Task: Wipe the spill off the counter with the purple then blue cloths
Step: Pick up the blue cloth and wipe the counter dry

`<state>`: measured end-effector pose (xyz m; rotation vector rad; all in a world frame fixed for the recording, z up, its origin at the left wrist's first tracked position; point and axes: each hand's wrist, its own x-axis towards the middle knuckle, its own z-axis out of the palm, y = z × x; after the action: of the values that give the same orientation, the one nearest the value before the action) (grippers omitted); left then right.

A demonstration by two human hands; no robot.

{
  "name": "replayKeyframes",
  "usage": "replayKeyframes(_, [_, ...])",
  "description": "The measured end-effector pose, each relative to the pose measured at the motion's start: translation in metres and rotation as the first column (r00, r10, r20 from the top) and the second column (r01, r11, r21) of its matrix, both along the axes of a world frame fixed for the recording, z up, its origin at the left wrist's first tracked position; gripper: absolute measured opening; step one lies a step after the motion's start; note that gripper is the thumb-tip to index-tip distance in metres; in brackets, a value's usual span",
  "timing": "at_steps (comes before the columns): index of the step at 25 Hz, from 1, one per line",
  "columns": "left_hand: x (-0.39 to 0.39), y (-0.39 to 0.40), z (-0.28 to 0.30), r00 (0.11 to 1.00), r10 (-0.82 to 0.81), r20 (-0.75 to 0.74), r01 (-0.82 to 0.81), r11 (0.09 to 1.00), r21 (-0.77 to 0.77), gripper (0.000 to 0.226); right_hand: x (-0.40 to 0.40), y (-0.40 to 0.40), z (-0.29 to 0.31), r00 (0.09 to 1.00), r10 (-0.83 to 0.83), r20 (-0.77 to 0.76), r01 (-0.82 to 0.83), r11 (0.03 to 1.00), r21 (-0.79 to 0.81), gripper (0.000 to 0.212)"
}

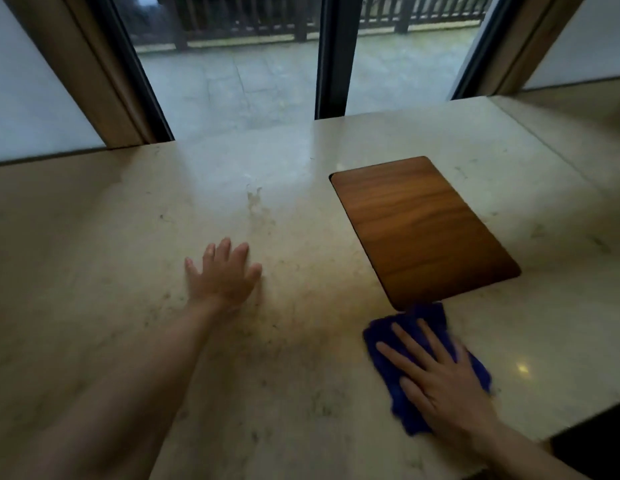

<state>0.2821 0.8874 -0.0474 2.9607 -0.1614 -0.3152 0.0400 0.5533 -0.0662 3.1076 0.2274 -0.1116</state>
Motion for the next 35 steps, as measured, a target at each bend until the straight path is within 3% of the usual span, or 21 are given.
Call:
replayKeyframes(3, [-0.048, 0.037, 0.004, 0.997, -0.061, 0.044, 0.06, 0.998, 0.027, 0.046, -0.103, 0.027, 0.007, 0.965, -0.263, 0.005, 0.263, 0.963, 0.054, 0.054])
replayKeyframes(7, [-0.06, 0.085, -0.001, 0.997, -0.031, 0.065, 0.028, 0.999, 0.046, 0.052, -0.133, 0.102, -0.01, 0.866, -0.493, -0.087, 0.5, 0.847, 0.181, 0.057])
replayKeyframes(10, [-0.042, 0.119, -0.009, 0.991, 0.014, 0.134, -0.022, 0.998, 0.057, 0.059, -0.104, 0.14, -0.011, 0.889, -0.456, -0.037, 0.457, 0.882, 0.114, 0.056])
replayKeyframes(13, [-0.007, 0.147, -0.008, 0.987, 0.06, 0.151, -0.063, 0.998, 0.013, 0.068, -0.065, 0.156, -0.011, 0.962, -0.274, -0.004, 0.273, 0.959, 0.07, 0.055])
replayKeyframes(17, [0.031, 0.158, -0.01, 0.994, 0.077, 0.079, -0.086, 0.991, 0.107, 0.062, 0.043, 0.161, -0.006, 0.987, -0.158, -0.034, 0.161, 0.983, 0.091, 0.063])
replayKeyframes(22, [0.042, 0.159, -0.02, 0.992, 0.097, 0.081, -0.11, 0.979, 0.169, 0.07, 0.234, 0.144, -0.009, 0.968, -0.247, 0.037, 0.242, 0.965, 0.102, 0.059])
replayKeyframes(28, [0.045, 0.16, -0.019, 0.991, 0.077, 0.111, -0.093, 0.986, 0.138, 0.07, 0.474, 0.127, -0.002, 0.935, -0.349, -0.059, 0.354, 0.922, 0.155, 0.067])
replayKeyframes(32, [0.044, 0.158, -0.017, 0.983, 0.057, 0.173, -0.077, 0.99, 0.115, 0.075, 0.576, 0.145, 0.002, 0.933, -0.346, -0.096, 0.357, 0.92, 0.16, 0.068])
replayKeyframes(35, [0.043, 0.16, -0.019, 0.991, 0.033, 0.133, -0.049, 0.992, 0.12, 0.075, 0.605, 0.17, 0.005, 0.964, -0.239, -0.117, 0.254, 0.958, 0.131, 0.06])
